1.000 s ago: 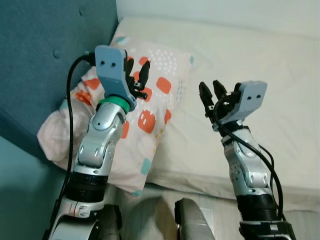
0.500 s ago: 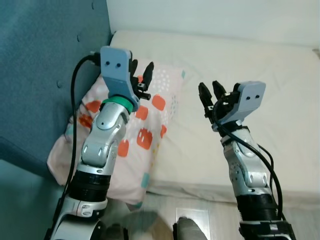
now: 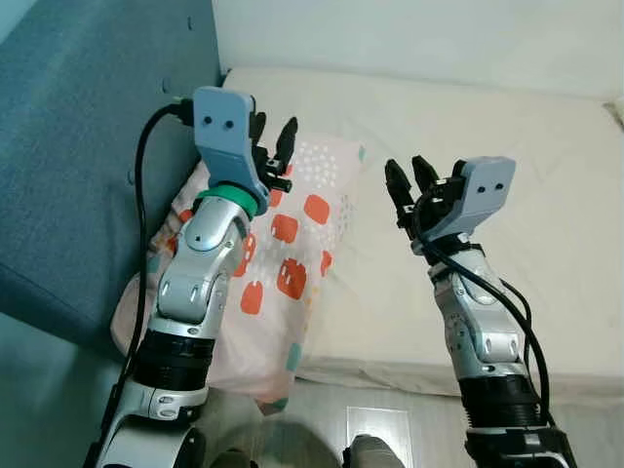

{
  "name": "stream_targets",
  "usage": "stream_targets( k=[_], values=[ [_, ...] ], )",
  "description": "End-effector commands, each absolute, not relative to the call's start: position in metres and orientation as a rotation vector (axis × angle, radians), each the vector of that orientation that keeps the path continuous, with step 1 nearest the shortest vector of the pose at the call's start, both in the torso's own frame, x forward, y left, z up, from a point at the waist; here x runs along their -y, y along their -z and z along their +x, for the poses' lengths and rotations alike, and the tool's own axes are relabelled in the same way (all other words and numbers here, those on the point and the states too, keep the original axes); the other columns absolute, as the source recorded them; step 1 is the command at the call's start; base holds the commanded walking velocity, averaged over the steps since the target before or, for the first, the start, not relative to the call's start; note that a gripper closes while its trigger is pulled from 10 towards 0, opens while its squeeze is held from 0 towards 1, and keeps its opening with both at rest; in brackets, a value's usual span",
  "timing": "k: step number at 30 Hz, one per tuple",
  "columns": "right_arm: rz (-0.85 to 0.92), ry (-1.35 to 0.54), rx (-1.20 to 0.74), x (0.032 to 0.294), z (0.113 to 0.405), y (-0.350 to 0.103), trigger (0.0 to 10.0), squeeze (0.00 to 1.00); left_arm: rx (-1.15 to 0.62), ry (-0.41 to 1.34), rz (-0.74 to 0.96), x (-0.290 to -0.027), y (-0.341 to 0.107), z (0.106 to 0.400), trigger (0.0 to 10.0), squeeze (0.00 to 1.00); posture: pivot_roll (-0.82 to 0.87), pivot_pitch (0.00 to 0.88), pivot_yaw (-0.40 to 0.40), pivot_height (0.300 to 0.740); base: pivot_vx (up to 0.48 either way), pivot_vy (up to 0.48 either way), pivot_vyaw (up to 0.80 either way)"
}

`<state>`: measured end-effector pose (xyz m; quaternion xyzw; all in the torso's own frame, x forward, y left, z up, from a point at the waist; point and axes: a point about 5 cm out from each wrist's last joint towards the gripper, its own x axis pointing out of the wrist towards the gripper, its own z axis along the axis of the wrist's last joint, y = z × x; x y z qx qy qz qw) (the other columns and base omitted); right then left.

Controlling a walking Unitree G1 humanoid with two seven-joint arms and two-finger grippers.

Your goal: Clean up the room

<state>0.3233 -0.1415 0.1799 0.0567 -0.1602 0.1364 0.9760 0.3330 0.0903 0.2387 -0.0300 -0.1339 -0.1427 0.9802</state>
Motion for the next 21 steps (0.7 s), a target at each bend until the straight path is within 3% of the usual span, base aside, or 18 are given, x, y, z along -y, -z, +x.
stream_targets(
  k=[1, 21],
  values=[
    [0.107, -0.271, 0.302, 0.143, 0.323, -0.174, 10.0, 0.0, 0.265, 0.298, -0.053, -0.088, -0.236, 0.333, 10.0, 0.0, -0.03, 0.042, -0.009, 0.74, 0.0, 0.0, 0.0],
    [0.115, -0.314, 0.292, 0.137, 0.327, -0.168, 10.0, 0.0, 0.254, 0.31, 0.002, -0.091, -0.225, 0.327, 10.0, 0.0, -0.02, 0.009, -0.02, 0.74, 0.0, 0.0, 0.0]
  ],
)
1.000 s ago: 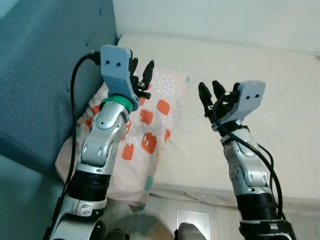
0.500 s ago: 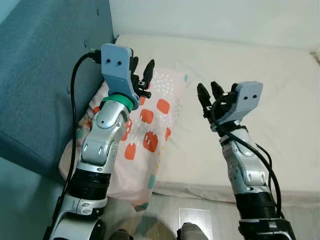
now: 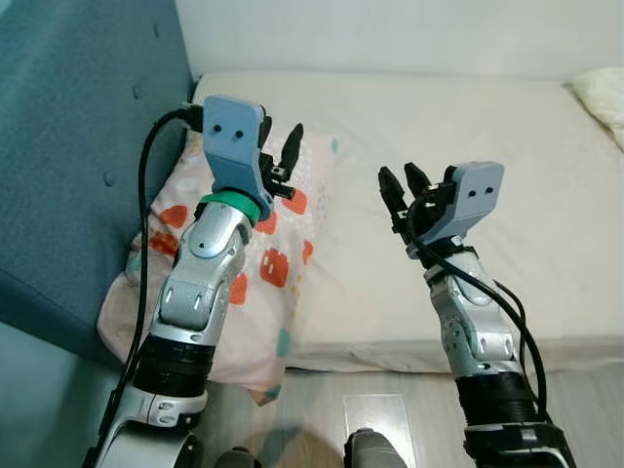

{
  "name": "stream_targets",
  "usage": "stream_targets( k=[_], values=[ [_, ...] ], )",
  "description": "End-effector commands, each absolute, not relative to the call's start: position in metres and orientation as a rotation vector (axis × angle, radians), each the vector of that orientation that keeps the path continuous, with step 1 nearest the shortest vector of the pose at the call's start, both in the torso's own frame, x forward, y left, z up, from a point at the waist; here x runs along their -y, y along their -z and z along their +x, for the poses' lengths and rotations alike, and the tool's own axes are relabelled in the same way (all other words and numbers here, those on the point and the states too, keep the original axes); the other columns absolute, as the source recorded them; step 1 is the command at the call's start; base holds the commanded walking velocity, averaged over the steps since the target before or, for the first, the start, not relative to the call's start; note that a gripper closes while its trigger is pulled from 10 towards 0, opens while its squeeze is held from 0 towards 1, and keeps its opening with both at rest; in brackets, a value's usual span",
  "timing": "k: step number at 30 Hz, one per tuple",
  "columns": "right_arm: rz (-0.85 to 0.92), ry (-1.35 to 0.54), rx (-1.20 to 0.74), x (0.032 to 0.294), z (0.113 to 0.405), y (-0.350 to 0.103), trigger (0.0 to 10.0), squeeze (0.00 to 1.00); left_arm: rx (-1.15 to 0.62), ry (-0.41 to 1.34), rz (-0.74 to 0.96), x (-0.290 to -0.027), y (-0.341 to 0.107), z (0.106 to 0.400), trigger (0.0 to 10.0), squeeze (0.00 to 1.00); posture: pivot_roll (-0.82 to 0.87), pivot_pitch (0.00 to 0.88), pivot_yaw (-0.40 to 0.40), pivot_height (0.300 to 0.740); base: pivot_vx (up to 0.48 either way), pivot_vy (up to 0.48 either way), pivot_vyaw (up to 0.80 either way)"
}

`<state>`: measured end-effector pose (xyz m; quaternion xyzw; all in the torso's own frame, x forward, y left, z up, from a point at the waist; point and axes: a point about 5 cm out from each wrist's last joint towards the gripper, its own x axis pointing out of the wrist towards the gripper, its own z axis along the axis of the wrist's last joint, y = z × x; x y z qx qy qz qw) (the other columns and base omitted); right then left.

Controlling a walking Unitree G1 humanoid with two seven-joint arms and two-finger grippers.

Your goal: Clean up the room

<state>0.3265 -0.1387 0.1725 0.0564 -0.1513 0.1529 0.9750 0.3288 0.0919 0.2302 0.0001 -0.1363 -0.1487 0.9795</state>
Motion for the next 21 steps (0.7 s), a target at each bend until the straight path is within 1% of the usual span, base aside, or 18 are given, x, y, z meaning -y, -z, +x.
stream_targets(
  k=[1, 7, 10, 16, 21],
  values=[
    [0.116, -0.318, 0.285, 0.136, 0.327, -0.165, 10.0, 0.0, 0.236, 0.312, -0.001, -0.092, -0.222, 0.327, 10.0, 0.0, -0.02, 0.006, -0.022, 0.74, 0.0, 0.0, 0.0],
    [0.122, -0.335, 0.26, 0.133, 0.327, -0.158, 10.0, 0.0, 0.168, 0.311, 0.02, -0.095, -0.212, 0.329, 10.0, 0.0, -0.02, 0.004, -0.025, 0.74, 0.0, 0.0, 0.0],
    [0.122, -0.337, 0.258, 0.132, 0.326, -0.157, 10.0, 0.0, 0.165, 0.312, 0.02, -0.095, -0.21, 0.329, 10.0, 0.0, -0.02, 0.004, -0.025, 0.74, 0.0, 0.0, 0.0],
    [0.135, -0.343, 0.253, 0.128, 0.325, -0.155, 10.0, 0.0, 0.172, 0.374, 0.081, -0.092, -0.203, 0.325, 10.0, 0.0, -0.02, 0.007, -0.018, 0.74, 0.0, 0.0, 0.0],
    [0.15, -0.335, 0.249, 0.128, 0.324, -0.153, 10.0, 0.0, 0.169, 0.379, 0.098, -0.091, -0.2, 0.327, 10.0, 0.0, -0.03, 0.014, -0.016, 0.74, 0.0, 0.0, 0.0]
  ],
)
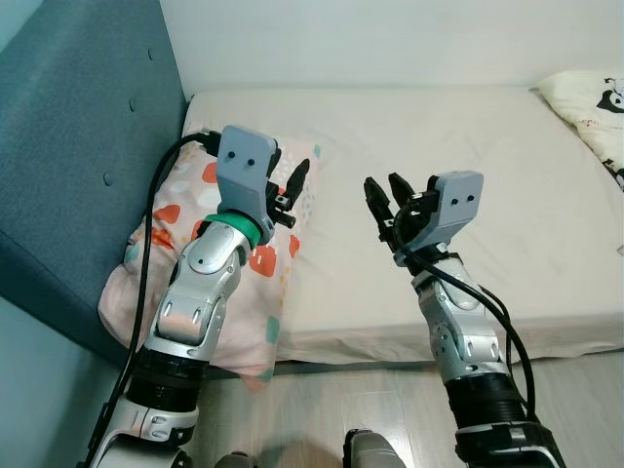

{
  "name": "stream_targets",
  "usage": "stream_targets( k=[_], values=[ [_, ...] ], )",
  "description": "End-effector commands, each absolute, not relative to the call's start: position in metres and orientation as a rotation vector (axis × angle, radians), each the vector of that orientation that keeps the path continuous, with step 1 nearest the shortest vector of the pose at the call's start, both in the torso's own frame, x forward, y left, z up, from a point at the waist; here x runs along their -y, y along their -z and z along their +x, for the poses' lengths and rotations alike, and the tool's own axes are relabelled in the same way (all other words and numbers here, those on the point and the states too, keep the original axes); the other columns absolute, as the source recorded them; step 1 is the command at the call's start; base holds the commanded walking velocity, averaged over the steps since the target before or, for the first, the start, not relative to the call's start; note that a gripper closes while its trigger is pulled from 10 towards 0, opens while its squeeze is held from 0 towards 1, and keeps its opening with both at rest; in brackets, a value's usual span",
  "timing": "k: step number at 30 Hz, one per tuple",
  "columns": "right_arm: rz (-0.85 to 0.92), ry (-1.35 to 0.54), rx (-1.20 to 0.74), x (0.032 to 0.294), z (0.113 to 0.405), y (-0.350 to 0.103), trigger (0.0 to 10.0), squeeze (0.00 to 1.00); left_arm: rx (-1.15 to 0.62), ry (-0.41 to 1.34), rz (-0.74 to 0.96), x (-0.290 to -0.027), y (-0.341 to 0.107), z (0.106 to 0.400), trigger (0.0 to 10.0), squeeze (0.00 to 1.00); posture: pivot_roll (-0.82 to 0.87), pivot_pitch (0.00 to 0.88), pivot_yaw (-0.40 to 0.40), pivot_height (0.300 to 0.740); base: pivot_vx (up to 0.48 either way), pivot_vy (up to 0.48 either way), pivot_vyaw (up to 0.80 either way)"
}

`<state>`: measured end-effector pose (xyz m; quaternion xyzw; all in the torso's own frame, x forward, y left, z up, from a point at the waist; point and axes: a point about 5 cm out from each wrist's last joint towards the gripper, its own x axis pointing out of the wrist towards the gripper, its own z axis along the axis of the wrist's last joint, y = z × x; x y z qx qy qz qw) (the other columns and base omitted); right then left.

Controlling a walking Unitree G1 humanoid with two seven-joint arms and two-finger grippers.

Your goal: Clean up the room

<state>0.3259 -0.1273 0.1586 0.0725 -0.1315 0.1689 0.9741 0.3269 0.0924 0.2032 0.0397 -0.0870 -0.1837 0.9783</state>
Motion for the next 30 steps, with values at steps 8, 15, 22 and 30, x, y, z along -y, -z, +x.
stream_targets(
  k=[8, 15, 22, 30],
  values=[
    [0.155, -0.335, 0.247, 0.1281, 0.323, -0.1524, 10.0, 0.0, 0.178, 0.382, 0.104, -0.0878, -0.1981, 0.3262, 10.0, 0.0, -0.03, 0.023, -0.014, 0.74, 0.0, -0.133, 0.0],
    [0.161, -0.335, 0.239, 0.1268, 0.3213, -0.1501, 10.0, 0.0, 0.185, 0.378, 0.099, -0.0872, -0.1972, 0.3263, 10.0, 0.0, -0.03, 0.032, -0.013, 0.74, 0.0, -0.399, 0.0],
    [0.169, -0.343, 0.234, 0.1228, 0.3187, -0.1489, 10.0, 0.0, 0.181, 0.367, 0.096, -0.0876, -0.1959, 0.3273, 10.0, 0.0, -0.03, 0.041, -0.01, 0.74, 0.0, -0.358, 0.0],
    [0.193, -0.342, 0.23, 0.1219, 0.319, -0.15, 10.0, 0.0, 0.17, 0.352, 0.099, -0.089, -0.1932, 0.3292, 10.0, 0.0, -0.03, 0.044, -0.007, 0.74, 0.0, -0.354, 0.15]
  ],
)
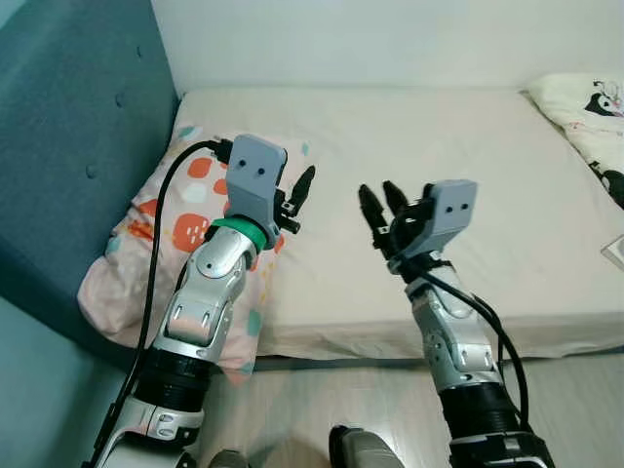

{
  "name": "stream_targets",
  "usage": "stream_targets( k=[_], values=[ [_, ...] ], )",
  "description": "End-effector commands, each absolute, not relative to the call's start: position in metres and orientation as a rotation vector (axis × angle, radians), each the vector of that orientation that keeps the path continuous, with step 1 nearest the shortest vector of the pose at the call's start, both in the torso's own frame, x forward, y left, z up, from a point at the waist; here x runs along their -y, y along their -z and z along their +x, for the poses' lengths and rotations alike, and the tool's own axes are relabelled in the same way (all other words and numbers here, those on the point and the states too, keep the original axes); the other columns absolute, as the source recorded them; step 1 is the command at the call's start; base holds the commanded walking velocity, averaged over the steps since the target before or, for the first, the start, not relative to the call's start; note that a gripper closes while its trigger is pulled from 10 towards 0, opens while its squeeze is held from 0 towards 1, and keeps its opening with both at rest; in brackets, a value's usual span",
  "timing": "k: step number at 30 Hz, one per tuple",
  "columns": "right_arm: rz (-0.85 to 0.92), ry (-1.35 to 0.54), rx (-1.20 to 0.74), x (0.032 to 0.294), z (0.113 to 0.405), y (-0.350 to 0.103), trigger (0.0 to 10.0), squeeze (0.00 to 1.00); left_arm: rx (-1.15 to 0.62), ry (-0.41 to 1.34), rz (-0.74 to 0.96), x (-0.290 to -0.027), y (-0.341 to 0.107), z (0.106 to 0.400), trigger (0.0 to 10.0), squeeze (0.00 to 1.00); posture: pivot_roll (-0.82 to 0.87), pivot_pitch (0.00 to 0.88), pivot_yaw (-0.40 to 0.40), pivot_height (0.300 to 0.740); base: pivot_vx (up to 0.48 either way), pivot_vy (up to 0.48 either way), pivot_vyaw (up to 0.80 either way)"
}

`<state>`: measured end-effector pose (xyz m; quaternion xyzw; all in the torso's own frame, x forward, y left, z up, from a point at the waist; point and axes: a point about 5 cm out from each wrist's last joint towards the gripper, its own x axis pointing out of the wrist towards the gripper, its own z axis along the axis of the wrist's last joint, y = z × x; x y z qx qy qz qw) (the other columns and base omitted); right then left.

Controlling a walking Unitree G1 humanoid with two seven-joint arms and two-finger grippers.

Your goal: Clean up the room

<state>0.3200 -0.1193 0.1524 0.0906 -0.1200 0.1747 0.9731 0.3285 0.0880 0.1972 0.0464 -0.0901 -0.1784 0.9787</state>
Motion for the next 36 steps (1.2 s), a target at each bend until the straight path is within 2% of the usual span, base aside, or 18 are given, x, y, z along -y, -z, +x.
stream_targets(
  k=[1, 28, 36],
  values=[
    [0.196, -0.34, 0.23, 0.1223, 0.3191, -0.1501, 10.0, 0.0, 0.169, 0.35, 0.1, -0.0892, -0.1931, 0.3293, 10.0, 0.0, -0.03, 0.045, -0.005, 0.74, 0.0, -0.345, 0.64],
    [0.21, -0.337, 0.229, 0.1226, 0.3191, -0.1505, 10.0, 0.0, 0.153, 0.339, 0.114, -0.09, -0.1917, 0.3325, 10.0, 0.0, -0.03, 0.042, 0.001, 0.74, 0.246, -0.357, 0.02],
    [0.21, -0.34, 0.227, 0.1226, 0.3191, -0.1502, 10.0, 0.0, 0.145, 0.329, 0.099, -0.0909, -0.191, 0.3335, 10.0, 0.0, -0.03, 0.038, 0.002, 0.74, 0.0, 0.0, 0.0]
  ],
)
